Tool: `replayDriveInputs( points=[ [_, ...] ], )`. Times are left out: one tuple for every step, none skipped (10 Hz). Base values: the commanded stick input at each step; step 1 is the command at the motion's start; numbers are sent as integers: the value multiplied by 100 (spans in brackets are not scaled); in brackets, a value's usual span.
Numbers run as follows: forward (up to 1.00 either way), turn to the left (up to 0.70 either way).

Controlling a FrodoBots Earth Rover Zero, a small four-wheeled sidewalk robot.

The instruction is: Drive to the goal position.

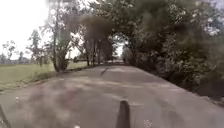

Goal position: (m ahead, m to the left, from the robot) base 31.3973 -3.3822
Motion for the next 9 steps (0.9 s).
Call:
replayDriveInputs(
  points=[
    [100,-8],
    [100,-6],
    [100,-6],
    [100,-6],
    [100,-6],
    [100,-6],
    [100,-6],
    [100,-6],
    [100,-6]
  ],
)
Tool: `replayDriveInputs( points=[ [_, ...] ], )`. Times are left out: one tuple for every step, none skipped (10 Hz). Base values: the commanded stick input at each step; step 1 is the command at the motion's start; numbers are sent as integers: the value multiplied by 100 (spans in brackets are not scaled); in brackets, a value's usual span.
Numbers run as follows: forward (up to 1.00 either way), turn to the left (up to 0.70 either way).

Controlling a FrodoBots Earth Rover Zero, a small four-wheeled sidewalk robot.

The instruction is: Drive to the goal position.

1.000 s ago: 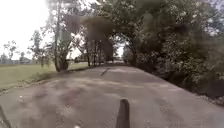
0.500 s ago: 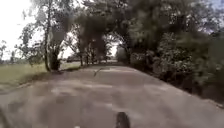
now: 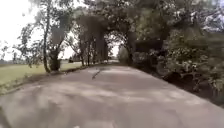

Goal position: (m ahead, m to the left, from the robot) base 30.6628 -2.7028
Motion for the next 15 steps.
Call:
replayDriveInputs(
  points=[
    [100,-6],
    [100,-6],
    [100,-6],
    [100,-6],
    [100,-6],
    [100,-6],
    [100,-6],
    [100,-7],
    [100,-8],
    [100,-8],
    [100,-9],
    [100,-10],
    [100,-10],
    [100,-10],
    [100,-10]
  ],
)
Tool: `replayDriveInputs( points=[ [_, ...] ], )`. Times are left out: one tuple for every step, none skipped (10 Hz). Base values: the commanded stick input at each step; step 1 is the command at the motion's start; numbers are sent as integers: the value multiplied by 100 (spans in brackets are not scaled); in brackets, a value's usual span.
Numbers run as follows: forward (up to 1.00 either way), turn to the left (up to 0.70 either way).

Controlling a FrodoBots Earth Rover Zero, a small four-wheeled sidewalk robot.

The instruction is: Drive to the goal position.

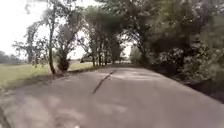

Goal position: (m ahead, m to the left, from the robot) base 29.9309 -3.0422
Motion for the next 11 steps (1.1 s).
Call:
replayDriveInputs(
  points=[
    [100,-10],
    [100,-10],
    [100,-9],
    [100,-8],
    [100,-7],
    [100,-7],
    [100,-6],
    [100,-6],
    [100,-6],
    [100,-6],
    [100,-6]
  ],
)
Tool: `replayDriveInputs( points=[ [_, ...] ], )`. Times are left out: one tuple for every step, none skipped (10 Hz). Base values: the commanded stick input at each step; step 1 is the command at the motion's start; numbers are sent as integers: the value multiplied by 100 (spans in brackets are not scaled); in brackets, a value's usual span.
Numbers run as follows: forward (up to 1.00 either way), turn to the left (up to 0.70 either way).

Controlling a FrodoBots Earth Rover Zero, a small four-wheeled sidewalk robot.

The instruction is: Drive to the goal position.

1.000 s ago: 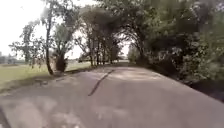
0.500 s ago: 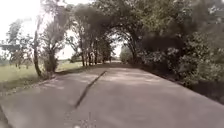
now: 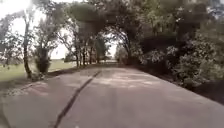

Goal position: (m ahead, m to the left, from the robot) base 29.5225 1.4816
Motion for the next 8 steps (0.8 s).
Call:
replayDriveInputs(
  points=[
    [100,-6],
    [100,-6],
    [100,-6],
    [100,-6],
    [100,-6],
    [100,-6],
    [100,-6],
    [100,-6]
  ],
)
